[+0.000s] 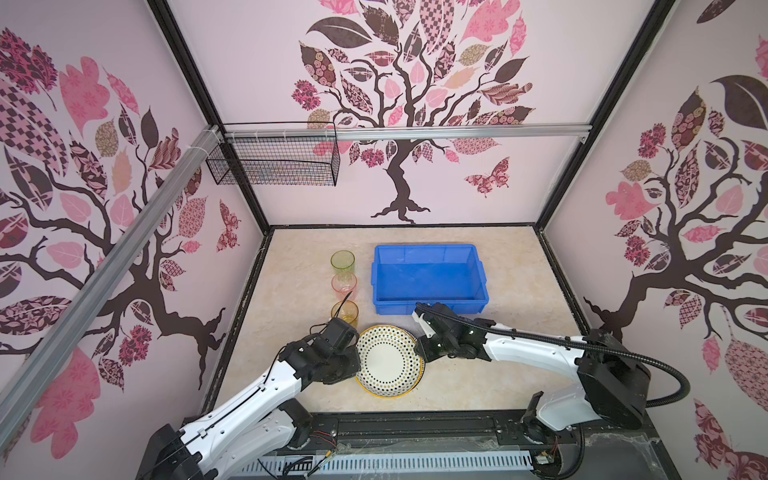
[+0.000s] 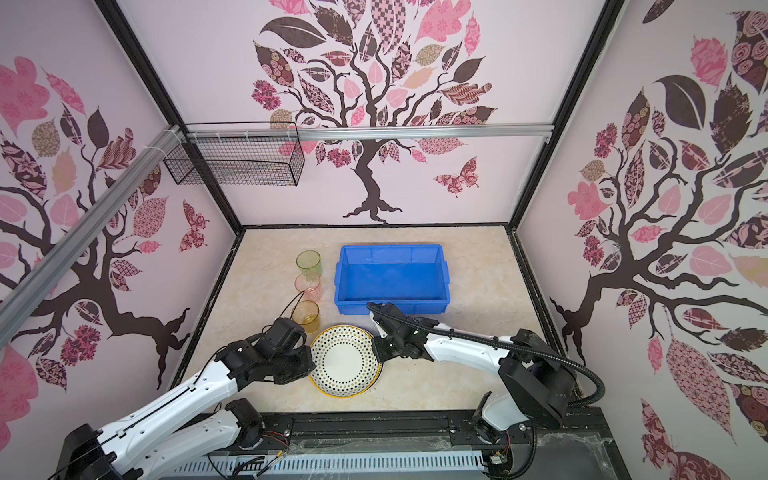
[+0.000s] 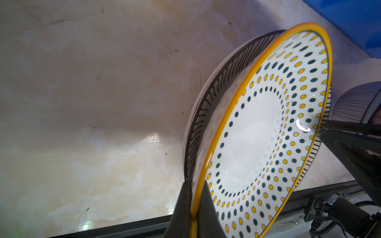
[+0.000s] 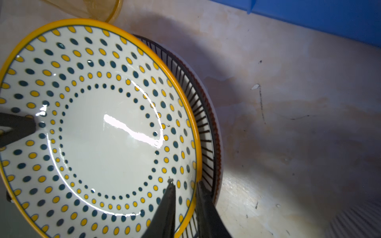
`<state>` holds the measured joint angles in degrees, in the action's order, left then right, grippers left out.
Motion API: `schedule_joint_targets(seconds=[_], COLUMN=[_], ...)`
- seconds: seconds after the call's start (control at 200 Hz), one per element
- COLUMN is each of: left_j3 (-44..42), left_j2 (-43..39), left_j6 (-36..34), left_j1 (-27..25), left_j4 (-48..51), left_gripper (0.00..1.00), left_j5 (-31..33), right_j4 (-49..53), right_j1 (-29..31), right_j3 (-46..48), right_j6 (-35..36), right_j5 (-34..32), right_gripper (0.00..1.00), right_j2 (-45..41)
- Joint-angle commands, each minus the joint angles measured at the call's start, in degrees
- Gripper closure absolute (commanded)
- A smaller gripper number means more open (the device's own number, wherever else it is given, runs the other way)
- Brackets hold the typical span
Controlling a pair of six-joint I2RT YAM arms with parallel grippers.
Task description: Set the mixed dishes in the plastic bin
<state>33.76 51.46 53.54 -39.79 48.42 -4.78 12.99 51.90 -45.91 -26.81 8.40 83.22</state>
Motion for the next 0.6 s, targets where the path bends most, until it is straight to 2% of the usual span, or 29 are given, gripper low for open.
schedule_joint_targets(seconds=[0.0, 0.31, 0.595], left_j3=[3.2, 4.2, 7.6], left_j2=[-1.7, -2.7, -2.9], left_j6=[-1.9, -2.3, -4.4], left_j1=[-0.3, -0.3, -0.4], left_j4=[2.3, 2.9, 4.0], left_gripper=[1.00, 1.00, 1.00], left_j5=[2.3, 2.4, 2.8], right_j4=[1.3, 1.7, 1.6], right_j1=[0.3, 0.4, 0.3], right_j3=[-3.0, -3.7, -3.6], right_j6=[1.9, 3.0, 3.3], right_j5=[-0.4, -2.4, -6.8], right_gripper=[0.77, 0.71, 0.67], right_j2=[-3.2, -7.2, -12.9])
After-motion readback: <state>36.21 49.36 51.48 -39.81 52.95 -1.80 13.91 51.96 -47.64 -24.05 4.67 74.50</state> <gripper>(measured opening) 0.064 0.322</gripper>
